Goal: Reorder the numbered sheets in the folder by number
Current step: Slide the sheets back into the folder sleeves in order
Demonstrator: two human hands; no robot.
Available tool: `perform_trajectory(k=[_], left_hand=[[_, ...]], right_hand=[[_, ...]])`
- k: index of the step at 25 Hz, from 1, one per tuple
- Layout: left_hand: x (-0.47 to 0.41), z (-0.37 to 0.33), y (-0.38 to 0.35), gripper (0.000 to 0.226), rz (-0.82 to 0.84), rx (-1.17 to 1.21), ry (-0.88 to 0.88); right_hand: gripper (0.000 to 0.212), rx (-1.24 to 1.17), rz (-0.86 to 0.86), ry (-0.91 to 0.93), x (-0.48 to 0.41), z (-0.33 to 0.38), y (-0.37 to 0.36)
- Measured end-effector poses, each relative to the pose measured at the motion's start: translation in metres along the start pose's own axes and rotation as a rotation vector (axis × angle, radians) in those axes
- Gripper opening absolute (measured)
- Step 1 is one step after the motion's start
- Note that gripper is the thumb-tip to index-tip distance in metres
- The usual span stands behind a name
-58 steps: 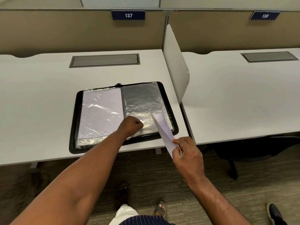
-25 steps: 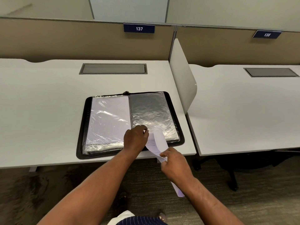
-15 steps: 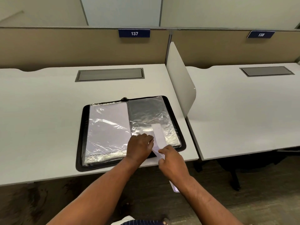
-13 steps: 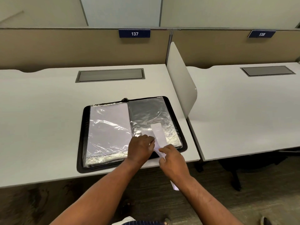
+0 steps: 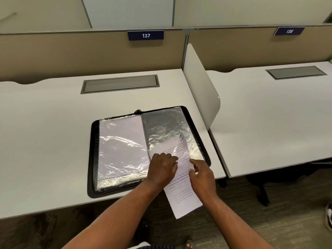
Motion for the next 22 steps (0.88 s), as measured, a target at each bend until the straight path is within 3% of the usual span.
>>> perform_trajectory(k=[9, 12, 15, 18, 22], left_hand=[[0.011, 0.011, -0.021, 0.008, 0.104, -0.016, -0.008], [0.015, 0.013, -0.023, 0.005, 0.112, -0.041, -0.010], [0.013, 0.010, -0.022, 0.008, 0.135, -0.074, -0.002], [0.011, 0.007, -0.021, 0.010, 0.153, -0.074, 0.019], [0.010, 0.005, -0.022, 0.010, 0.194, -0.097, 0.020]], right_hand=[[0.048, -0.180, -0.130, -0.345, 0.045, -0.056, 0.020], [0.041, -0.429, -0.160, -0.607, 0.063, -0.083, 0.013], [0.034, -0.714, -0.039, -0.828, 0.089, -0.104, -0.003], [0.023, -0.810, 0.090, -0.858, 0.108, -0.097, -0.017], [0.015, -0.870, 0.110, -0.854, 0.109, -0.091, -0.030]])
Point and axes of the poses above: each hand's wrist, its own x-axis away from the middle knuckle, its own y-axis out of the back of the hand, z = x × y, the point moved 1 cm from there along -x, towards the middle knuckle, and after that the axes turned 2 degrees about z, right-handed, at the moved point
